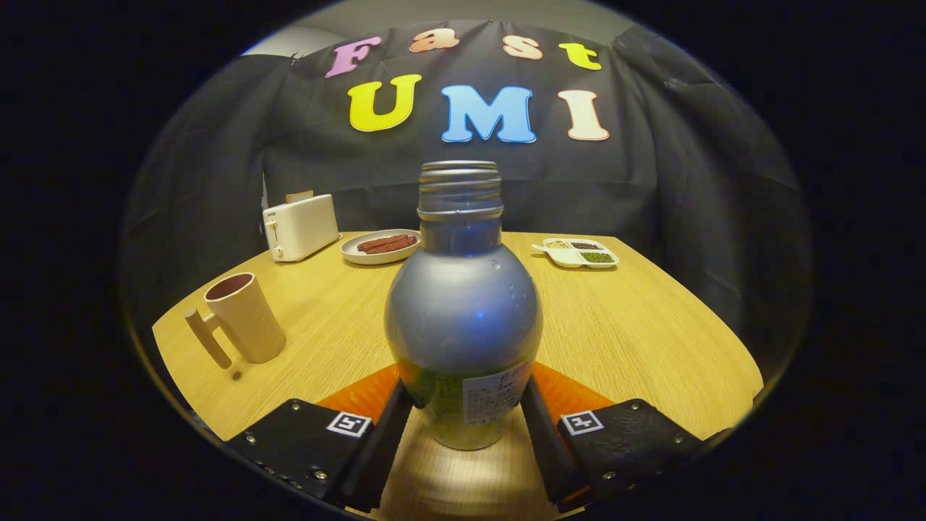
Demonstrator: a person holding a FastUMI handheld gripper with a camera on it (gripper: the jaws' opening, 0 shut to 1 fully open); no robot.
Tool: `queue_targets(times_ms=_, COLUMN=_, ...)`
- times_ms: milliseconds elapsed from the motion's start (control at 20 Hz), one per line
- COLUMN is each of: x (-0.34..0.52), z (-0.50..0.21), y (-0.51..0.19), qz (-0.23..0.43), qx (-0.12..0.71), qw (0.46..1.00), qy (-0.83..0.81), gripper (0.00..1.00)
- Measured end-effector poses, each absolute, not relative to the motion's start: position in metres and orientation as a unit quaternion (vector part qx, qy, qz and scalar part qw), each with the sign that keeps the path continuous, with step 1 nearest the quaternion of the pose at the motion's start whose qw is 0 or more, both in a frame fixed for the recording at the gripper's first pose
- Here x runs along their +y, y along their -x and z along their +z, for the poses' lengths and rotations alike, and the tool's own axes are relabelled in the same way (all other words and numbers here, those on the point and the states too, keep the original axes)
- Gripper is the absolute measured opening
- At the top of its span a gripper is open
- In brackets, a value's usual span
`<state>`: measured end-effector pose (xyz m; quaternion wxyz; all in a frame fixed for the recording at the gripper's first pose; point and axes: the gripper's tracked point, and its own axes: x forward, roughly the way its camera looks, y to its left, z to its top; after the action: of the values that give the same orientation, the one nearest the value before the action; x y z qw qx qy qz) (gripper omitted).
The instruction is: Take the bottle from table, then pour the juice into the cup, finally place the bottle on the coaster
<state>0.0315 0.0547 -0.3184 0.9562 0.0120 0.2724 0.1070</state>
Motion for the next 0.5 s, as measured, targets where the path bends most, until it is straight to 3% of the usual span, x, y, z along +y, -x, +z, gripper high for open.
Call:
queue_targets(times_ms=150, x=0.057, z=-0.315, y=-0.032, qz=0.116, qx=0.275, qw=0.954, qy=0.013, gripper=0.71)
queue_targets(times_ms=500, x=0.072, z=-0.29, y=-0.034, qz=0.143, qx=0.276, qw=0.95, qy=0.033, gripper=0.71)
